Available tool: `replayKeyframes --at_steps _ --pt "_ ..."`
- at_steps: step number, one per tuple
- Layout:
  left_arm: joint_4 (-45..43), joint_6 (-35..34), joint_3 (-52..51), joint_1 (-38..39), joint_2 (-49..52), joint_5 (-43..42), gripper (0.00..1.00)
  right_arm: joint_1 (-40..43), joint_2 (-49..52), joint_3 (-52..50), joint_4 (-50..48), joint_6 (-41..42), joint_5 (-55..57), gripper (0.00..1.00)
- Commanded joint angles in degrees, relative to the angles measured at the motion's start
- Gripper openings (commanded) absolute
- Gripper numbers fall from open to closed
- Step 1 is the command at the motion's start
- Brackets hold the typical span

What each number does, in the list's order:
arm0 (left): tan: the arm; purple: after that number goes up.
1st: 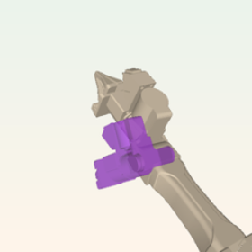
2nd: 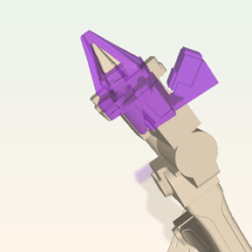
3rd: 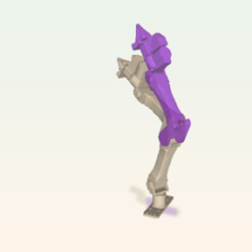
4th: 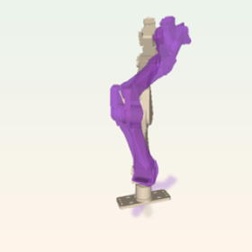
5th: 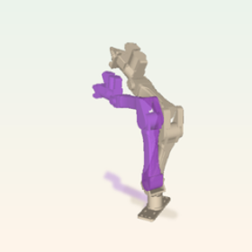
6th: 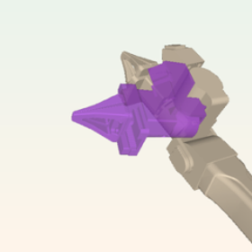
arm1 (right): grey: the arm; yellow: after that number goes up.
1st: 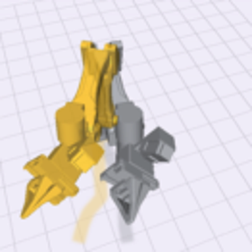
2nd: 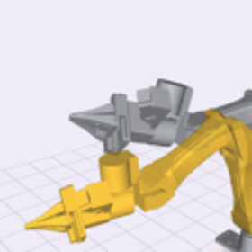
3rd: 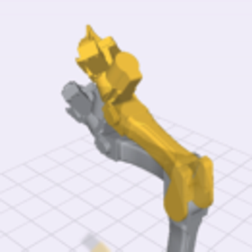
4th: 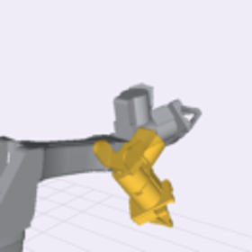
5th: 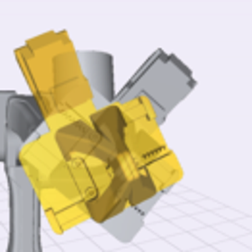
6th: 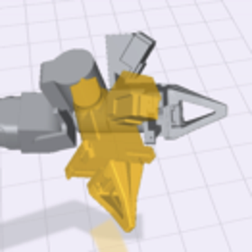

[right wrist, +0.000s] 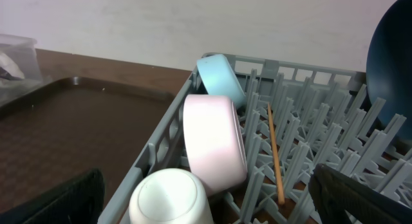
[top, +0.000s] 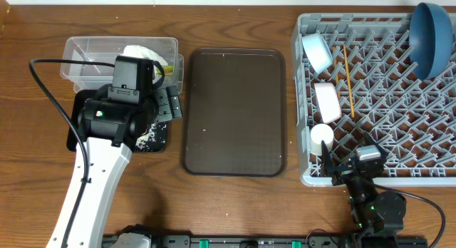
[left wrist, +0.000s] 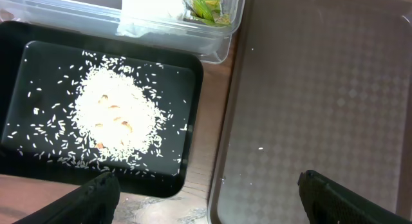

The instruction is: Sort waste into correct bins and load items into the dishwasher rack

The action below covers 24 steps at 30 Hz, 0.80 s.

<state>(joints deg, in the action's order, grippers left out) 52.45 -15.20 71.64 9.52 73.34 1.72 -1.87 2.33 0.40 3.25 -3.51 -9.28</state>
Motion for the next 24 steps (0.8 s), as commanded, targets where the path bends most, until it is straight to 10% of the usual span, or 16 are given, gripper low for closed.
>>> replayKeyframes --at_steps 1,9,24 --pt "0.0 0.1 0.6 -0.2 -0.4 0.5 0.92 -0.6 -0.5 -0.1 0.2 0.7 -0.6 0.99" --pt "-5.2 0.1 -0.7 -0.3 -1.4 6.5 0.92 -0.6 -0.5 -0.1 0.2 0.7 -0.6 0.99" --pt "-54.8 6.6 -43.4 -3.7 -31.4 0.0 0.92 -0.6 -0.5 -0.1 0.2 0.7 -0.6 0.99"
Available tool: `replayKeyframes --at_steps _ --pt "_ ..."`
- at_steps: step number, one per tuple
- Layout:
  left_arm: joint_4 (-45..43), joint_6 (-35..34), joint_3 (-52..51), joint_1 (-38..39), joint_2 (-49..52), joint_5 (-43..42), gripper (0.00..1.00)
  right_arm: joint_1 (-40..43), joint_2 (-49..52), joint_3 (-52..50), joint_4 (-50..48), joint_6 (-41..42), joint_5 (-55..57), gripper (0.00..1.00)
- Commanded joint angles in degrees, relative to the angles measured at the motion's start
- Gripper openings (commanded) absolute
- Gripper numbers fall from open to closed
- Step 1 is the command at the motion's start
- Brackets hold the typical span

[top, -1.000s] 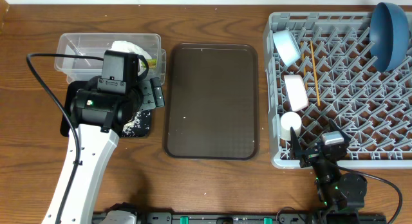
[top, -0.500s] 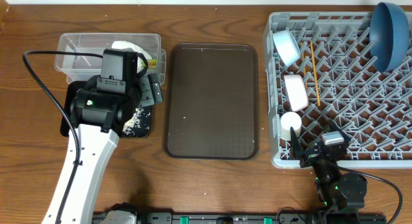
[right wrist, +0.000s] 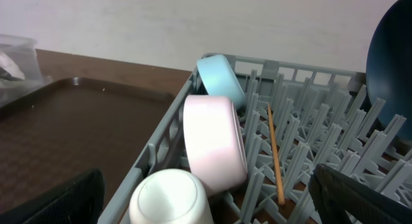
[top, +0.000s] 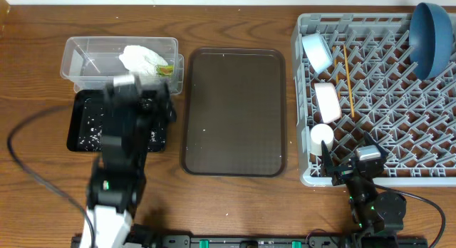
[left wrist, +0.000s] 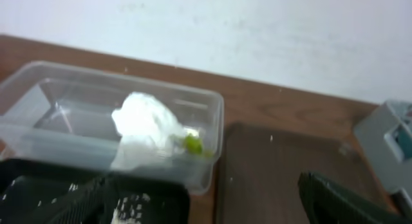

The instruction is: Sort waste into correct bins and load items into the dishwasher rack

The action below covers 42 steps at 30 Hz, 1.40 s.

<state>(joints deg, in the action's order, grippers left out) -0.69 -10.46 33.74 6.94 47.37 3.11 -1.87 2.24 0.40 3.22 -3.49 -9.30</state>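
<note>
A clear bin (top: 92, 59) at the back left holds crumpled white paper (top: 144, 59) with a green scrap (left wrist: 192, 143). In front of it a black tray (top: 80, 130) carries scattered rice. My left gripper (top: 151, 105), blurred in the overhead view, hangs open over the black tray's right part, its fingers (left wrist: 341, 198) holding nothing. The grey dishwasher rack (top: 427, 178) holds a light blue cup (right wrist: 221, 79), a pink cup (right wrist: 212, 140), a white cup (right wrist: 168, 198), a chopstick (right wrist: 275, 153) and a dark blue bowl (top: 431, 38). My right gripper (top: 354, 166) stands open at the rack's near left corner.
A brown serving tray (top: 234, 111) lies between the bins and the rack. The left arm's white link and cable run from the table's front edge up to the black tray. A pale wall stands behind the table.
My left arm has drawn back and tilted up. Its camera looked straight down on the rice and now faces the clear bin and the wall. The right arm has not moved.
</note>
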Motion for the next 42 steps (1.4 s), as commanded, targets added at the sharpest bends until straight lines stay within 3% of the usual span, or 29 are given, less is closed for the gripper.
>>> replayKeyframes --at_steps 1,10,16,25,29,42 --pt "-2.3 1.9 -7.9 -1.5 -7.9 -1.4 0.92 -0.6 -0.5 -0.1 0.2 0.7 -0.6 0.99" --pt "-3.1 1.8 -24.5 -4.1 -31.2 -2.6 0.92 -0.6 -0.5 -0.1 0.2 0.7 -0.6 0.99" --pt "-3.1 1.9 -31.0 -4.2 -41.0 -2.5 0.91 -0.6 -0.5 -0.1 0.2 0.7 -0.6 0.99" --pt "-0.8 1.9 -33.5 -4.2 -45.7 -2.5 0.92 -0.6 -0.5 -0.1 0.2 0.7 -0.6 0.99" --pt "5.1 1.9 -33.5 -4.2 -47.3 -3.4 0.92 -0.6 -0.5 -0.1 0.2 0.7 -0.6 0.99" --pt "4.7 1.4 -33.5 -4.3 -47.1 -4.0 0.92 -0.6 -0.5 -0.1 0.2 0.7 -0.6 0.99"
